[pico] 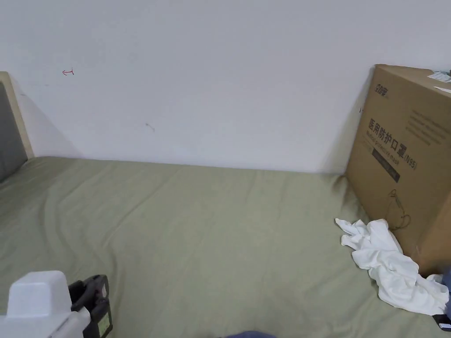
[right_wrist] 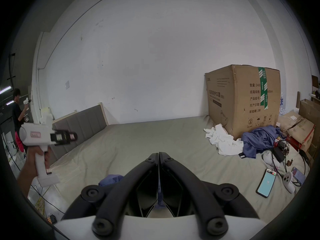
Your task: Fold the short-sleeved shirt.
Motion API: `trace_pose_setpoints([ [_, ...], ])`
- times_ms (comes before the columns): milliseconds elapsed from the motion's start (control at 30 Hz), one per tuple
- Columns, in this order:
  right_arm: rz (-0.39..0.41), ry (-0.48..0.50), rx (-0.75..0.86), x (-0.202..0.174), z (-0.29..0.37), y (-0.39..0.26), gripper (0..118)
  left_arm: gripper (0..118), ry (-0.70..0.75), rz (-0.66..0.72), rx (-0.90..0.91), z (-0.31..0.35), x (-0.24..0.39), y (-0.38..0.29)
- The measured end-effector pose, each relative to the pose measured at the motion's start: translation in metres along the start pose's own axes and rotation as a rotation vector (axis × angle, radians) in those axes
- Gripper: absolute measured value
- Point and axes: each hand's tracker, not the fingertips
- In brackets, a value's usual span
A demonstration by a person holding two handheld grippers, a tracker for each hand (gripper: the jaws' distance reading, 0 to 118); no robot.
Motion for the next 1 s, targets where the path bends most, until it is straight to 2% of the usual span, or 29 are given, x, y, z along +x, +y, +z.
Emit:
trace_pose_setpoints([
  [67,-0.002,0.012,-0.005,-0.003,-0.002,-0.001,0,0,-0.042,0.027,-0.072,-0.014,-0.010,-0.015],
  [167,0.000,0.019,-0.004,-0.004,-0.002,-0.001,0,0,-0.118,0.211,-0.198,-0.041,-0.035,-0.036],
  [267,0.002,0.020,-0.001,-0.003,0.000,0.000,0,0,-0.150,0.252,-0.249,-0.062,-0.061,-0.050],
  [400,0.006,0.002,0.008,0.005,0.004,0.003,0,0,-0.320,0.437,-0.285,-0.078,-0.103,-0.058],
  [433,0.006,-0.005,0.010,0.006,0.005,0.003,0,0,-0.312,0.445,-0.277,-0.080,-0.107,-0.059],
  [500,0.013,-0.020,0.018,0.007,0.005,0.002,0,2,-0.217,0.371,-0.307,-0.085,-0.108,-0.062],
  [533,0.015,-0.024,0.017,0.007,0.004,0.002,0,9,-0.214,0.340,-0.329,-0.090,-0.108,-0.066],
  [567,0.015,-0.024,0.016,0.007,0.003,0.002,0,28,-0.267,0.343,-0.366,-0.100,-0.112,-0.073],
  [600,0.009,-0.020,0.015,0.008,0.002,0.001,0,52,-0.351,0.395,-0.438,-0.115,-0.119,-0.083],
  [667,-0.012,-0.005,0.009,0.007,0.000,0.000,0,97,-0.542,0.565,-0.540,-0.145,-0.131,-0.111],
  [700,-0.014,0.001,0.005,0.007,0.000,0.000,0,104,-0.620,0.681,-0.609,-0.161,-0.138,-0.126],
  [733,-0.014,0.004,-0.001,0.007,0.000,0.000,0,107,-0.635,0.746,-0.671,-0.172,-0.142,-0.136],
  [800,-0.085,0.055,-0.015,0.016,0.002,-0.001,0,107,-0.643,0.798,-0.653,-0.194,-0.164,-0.157],
  [833,-0.099,0.044,-0.016,0.020,0.004,-0.001,0,107,-0.620,0.827,-0.652,-0.202,-0.169,-0.163],
  [933,-0.044,-0.047,-0.030,0.031,0.006,-0.002,0,106,-0.648,0.993,-0.787,-0.232,-0.173,-0.183],
  [1000,-0.059,-0.057,-0.033,0.038,0.008,-0.003,0,109,-0.717,1.018,-0.760,-0.241,-0.170,-0.187],
])
